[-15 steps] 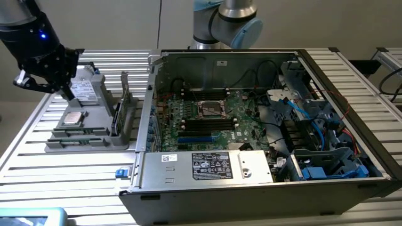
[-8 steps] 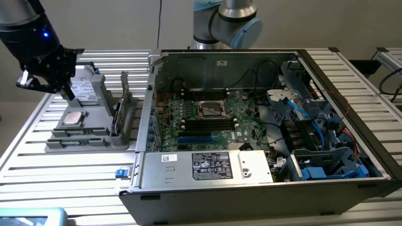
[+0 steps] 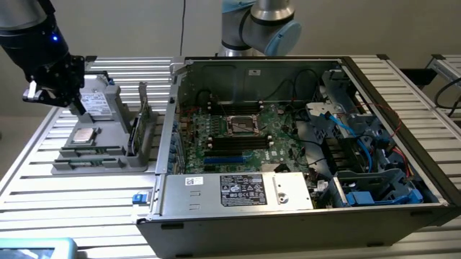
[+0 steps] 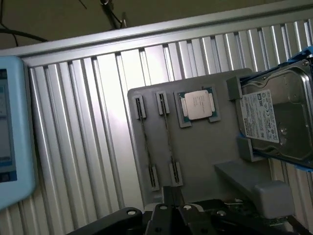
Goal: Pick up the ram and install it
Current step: 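Pick up the ram and move it above insertion slot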
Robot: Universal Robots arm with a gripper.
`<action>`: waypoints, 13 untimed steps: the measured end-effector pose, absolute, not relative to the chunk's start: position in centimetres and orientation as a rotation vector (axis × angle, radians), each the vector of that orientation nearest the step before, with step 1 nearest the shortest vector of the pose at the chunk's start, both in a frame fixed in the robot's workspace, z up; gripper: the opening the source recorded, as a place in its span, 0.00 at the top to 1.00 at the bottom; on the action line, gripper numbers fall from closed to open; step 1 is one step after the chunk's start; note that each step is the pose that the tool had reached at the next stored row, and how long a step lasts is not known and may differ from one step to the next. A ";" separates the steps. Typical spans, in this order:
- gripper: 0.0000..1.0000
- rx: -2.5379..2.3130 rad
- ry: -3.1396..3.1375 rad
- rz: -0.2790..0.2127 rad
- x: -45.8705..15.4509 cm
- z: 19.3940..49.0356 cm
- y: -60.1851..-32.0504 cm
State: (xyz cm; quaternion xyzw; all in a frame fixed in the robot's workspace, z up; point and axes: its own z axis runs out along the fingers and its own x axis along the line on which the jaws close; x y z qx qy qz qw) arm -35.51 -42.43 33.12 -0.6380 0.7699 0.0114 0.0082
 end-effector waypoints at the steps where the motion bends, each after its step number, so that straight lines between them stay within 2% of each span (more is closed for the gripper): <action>1: 0.89 -2.012 2.392 0.035 -35.5 33.1 -42.4; 9: 0.88 -2.036 2.372 0.034 -35.5 33.1 -42.4; 11: 0.76 -2.036 2.372 0.034 -35.5 33.1 -42.4; 12: 0.76 -2.036 2.372 0.034 -35.6 33.1 -42.5; 13: 0.70 -2.036 2.372 0.034 -35.6 33.0 -42.5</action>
